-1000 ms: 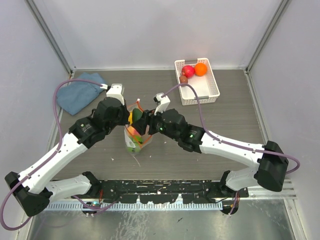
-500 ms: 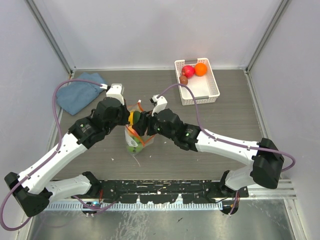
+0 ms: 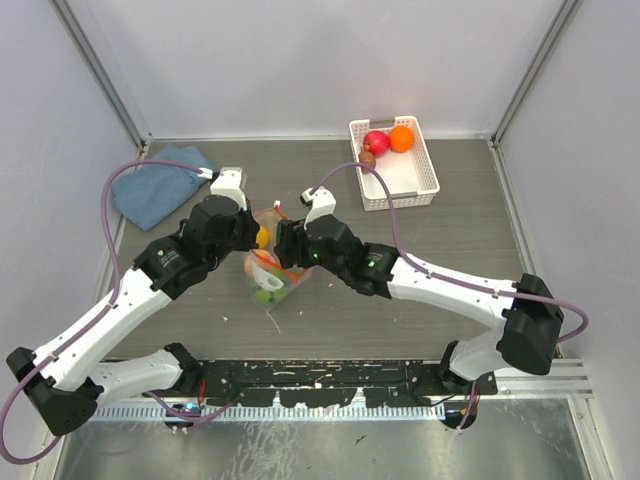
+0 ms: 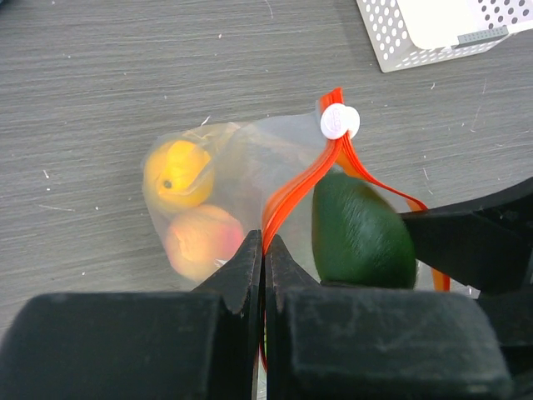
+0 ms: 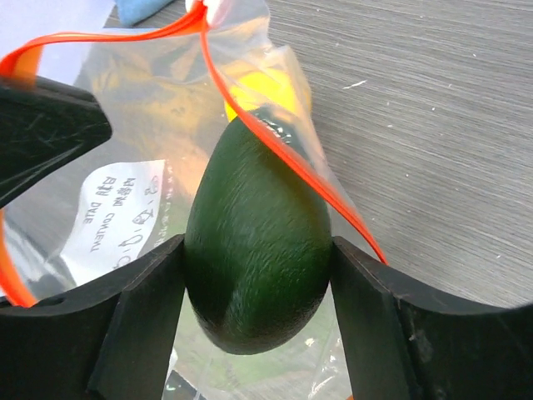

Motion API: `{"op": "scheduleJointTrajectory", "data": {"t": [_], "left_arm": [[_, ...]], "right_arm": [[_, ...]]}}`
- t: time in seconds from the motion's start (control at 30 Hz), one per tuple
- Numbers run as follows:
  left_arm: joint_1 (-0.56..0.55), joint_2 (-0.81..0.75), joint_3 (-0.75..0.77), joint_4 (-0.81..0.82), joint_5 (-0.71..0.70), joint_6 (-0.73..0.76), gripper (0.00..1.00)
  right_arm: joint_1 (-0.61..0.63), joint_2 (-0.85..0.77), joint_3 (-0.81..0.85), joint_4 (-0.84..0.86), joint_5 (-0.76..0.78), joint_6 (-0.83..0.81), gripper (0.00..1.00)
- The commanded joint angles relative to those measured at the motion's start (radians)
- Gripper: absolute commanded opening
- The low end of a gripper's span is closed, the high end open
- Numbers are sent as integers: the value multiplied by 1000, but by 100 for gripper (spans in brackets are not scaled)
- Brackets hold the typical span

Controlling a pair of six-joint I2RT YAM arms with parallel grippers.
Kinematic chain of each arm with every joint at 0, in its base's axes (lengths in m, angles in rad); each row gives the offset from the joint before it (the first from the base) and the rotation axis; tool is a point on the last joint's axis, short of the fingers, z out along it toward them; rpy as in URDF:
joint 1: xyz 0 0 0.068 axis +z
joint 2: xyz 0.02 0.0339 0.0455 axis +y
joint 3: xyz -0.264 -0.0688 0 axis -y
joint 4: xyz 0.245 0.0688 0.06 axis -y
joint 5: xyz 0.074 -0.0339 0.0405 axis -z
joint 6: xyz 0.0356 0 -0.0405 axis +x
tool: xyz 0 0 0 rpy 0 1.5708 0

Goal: Place the food in the zip-top bag and seal the zipper
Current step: Place the fake fruit in the zipper food storage bag.

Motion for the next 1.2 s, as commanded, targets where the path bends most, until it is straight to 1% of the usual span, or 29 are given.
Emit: {"op": "scheduleJointTrajectory", "data": {"t": [0.0, 0.23, 0.4, 0.53, 0.73, 0.87, 0.97, 1.03, 1.17], "left_arm": [[4, -25, 12, 52, 13, -3, 0], [4, -23, 15, 49, 16, -1, 0], [3, -21, 14, 49, 14, 0, 0], [3, -11, 17, 45, 0, 0, 0], [4, -5, 21, 36, -22, -1, 0], [4, 0, 22, 32, -29, -2, 0], [3, 4, 25, 27, -33, -3, 0], [3, 5, 27, 23, -38, -3, 0], [3, 1, 26, 23, -45, -3, 0]], "right_arm": [[0, 23, 68, -35, 64, -34, 73], [1, 38, 81, -57, 103, -55, 77], [0, 23, 90, -61, 103, -83, 79], [0, -7, 103, -61, 80, -133, 83], [-1, -73, 153, -110, 68, -235, 87], [-16, -104, 186, -170, 78, -289, 87], [-47, -112, 201, -219, 96, -315, 88], [-85, -114, 207, -244, 79, -320, 90], [-229, -119, 190, -255, -10, -326, 93]]}}
